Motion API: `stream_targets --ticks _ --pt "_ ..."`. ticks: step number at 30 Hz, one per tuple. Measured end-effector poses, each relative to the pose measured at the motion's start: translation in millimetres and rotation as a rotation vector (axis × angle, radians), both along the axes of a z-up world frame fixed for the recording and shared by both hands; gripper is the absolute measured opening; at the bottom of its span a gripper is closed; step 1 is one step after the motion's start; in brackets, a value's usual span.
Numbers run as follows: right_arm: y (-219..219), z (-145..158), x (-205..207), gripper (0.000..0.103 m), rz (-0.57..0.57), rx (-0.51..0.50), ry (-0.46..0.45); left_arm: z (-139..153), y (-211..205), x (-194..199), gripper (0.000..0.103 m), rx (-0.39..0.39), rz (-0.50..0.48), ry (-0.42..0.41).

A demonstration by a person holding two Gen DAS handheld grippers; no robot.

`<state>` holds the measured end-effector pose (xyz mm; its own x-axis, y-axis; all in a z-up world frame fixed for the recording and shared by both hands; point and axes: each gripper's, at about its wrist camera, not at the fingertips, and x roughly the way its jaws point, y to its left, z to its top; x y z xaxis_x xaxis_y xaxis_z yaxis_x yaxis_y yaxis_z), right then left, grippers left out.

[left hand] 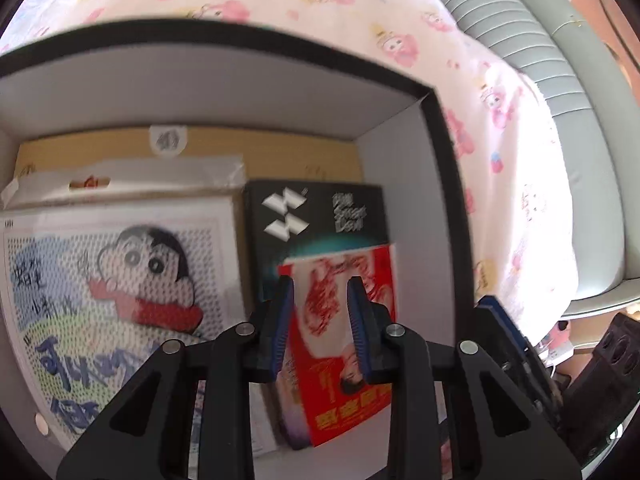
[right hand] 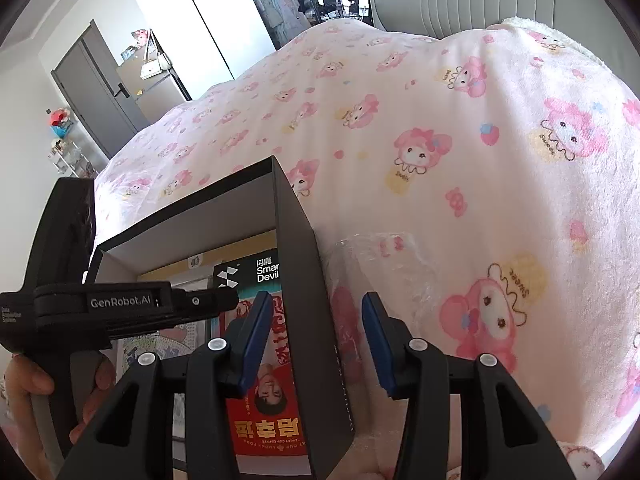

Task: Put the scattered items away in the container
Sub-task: 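Push the red snack box down into the box with the left gripper, then open the left gripper and withdraw it from the box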

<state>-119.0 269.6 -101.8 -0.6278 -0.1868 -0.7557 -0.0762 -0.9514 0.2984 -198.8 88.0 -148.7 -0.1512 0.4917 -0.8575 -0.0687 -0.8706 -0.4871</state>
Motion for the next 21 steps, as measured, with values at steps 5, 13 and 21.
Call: stream_targets --ticks 5,13,21 --pt "-6.3 -2.7 -0.8 0.042 0.022 0.018 -0.010 -0.9 -5.8 0.8 0.034 0.058 0.018 0.005" --pt "-9.6 -5.1 0.8 0.042 0.034 0.015 -0.018 -0.2 -18.7 15.5 0.035 0.109 0.013 -0.056" --pt "-12.3 7.4 14.7 0.043 0.063 0.052 -0.004 64.9 -16.8 57.0 0.038 0.038 -0.054 0.196"
